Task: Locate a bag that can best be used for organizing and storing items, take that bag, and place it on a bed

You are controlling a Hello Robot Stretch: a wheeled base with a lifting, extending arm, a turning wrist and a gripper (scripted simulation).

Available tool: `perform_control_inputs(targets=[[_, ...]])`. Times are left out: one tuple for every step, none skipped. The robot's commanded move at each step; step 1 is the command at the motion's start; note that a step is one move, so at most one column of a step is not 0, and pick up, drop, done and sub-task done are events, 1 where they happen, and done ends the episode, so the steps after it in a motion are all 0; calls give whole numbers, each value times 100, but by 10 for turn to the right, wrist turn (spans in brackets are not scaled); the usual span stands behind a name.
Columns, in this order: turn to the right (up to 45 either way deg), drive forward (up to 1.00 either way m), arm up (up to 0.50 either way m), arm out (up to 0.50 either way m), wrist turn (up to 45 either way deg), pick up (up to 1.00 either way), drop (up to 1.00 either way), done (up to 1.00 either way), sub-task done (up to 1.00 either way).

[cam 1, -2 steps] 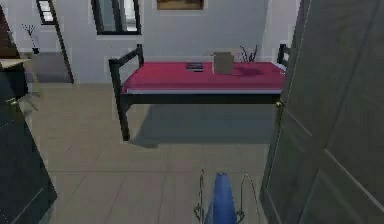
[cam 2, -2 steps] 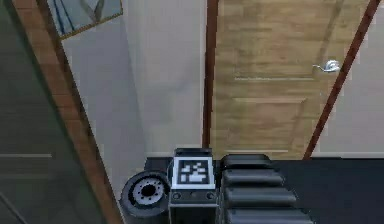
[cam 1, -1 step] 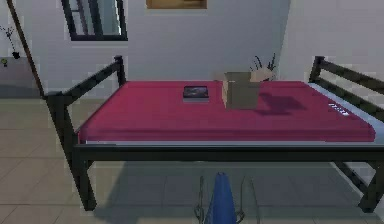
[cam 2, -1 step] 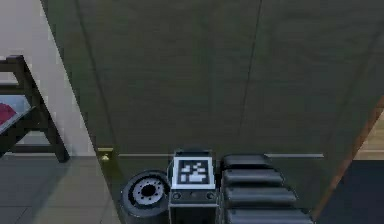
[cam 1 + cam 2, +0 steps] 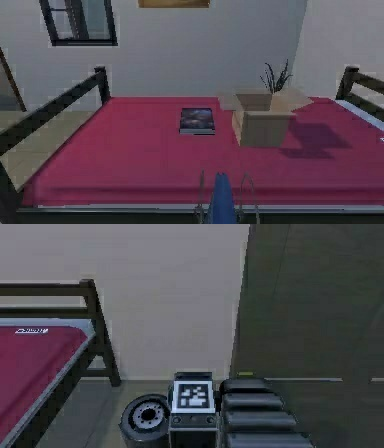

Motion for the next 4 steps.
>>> perform_control_inputs(targets=[[-450,0,0,0,0,0,0,0,0],[-150,0,0,0,0,0,0,0,0],[420,0,0,0,0,0,0,0,0],[-300,0,0,0,0,0,0,0,0]])
